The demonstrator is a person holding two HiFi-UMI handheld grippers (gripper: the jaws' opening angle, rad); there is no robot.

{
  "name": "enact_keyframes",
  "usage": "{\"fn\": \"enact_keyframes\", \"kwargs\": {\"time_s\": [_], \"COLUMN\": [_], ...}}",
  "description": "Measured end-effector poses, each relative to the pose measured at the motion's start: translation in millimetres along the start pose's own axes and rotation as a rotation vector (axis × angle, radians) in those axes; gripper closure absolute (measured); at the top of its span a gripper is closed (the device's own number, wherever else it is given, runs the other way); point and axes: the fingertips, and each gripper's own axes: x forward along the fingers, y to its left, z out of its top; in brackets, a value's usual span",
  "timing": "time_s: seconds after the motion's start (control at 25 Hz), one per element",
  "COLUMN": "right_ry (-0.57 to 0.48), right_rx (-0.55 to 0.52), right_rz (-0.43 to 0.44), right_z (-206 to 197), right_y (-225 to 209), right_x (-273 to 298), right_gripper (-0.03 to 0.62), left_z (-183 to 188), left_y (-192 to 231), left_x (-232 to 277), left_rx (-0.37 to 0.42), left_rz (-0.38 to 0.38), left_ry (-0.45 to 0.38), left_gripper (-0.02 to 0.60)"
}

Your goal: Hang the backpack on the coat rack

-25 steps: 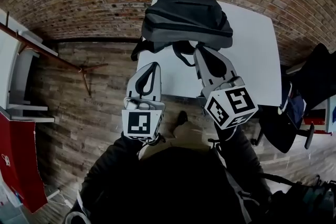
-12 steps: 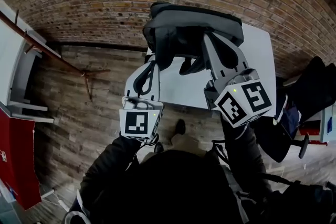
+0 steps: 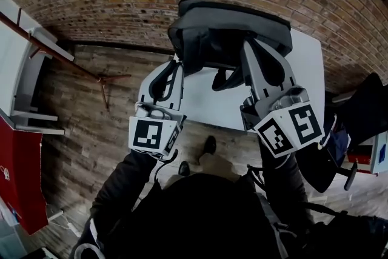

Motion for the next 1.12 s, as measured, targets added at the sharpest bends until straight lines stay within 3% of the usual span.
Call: {"fn": "enact_keyframes", "kwargs": {"time_s": [0.08,0.16,0.52,0.8,0.92,1.12], "right_ry": [-0.001,-0.001,0.002,0.005,0.003,-0.009], "right_rx": [0.005,0.012,0.036,0.043,0.042,0.033], "right_rz": [0.006,0.012,0.051,0.094,0.106,0.11], "right_z": [0,-1,-1,-1,-1,-2], "right_y": [-1,-2,-13,-12,-14,-18], "right_x": [0,0,-3,-7,-8,-6], "right_gripper": [0.576,0.576,0.576,0.576,0.574,0.572], "left_z": [0,-3,7,11,15,21], "left_y": [2,5,-22,-26,-36,-36], "left_x": [7,15,46,60,63,66], "left_rx": [0.015,0.036,-0.008,-0.042,0.005,0.019], "left_rz": [-0.022,-0.046,-0.244,-0.279,-0.298,-0.304], "left_ry": [0.003,0.011,0.045,0.054,0.053,0.027], "left_gripper": [0.483,0.451,0.399,0.402,0.522,0.538]}}
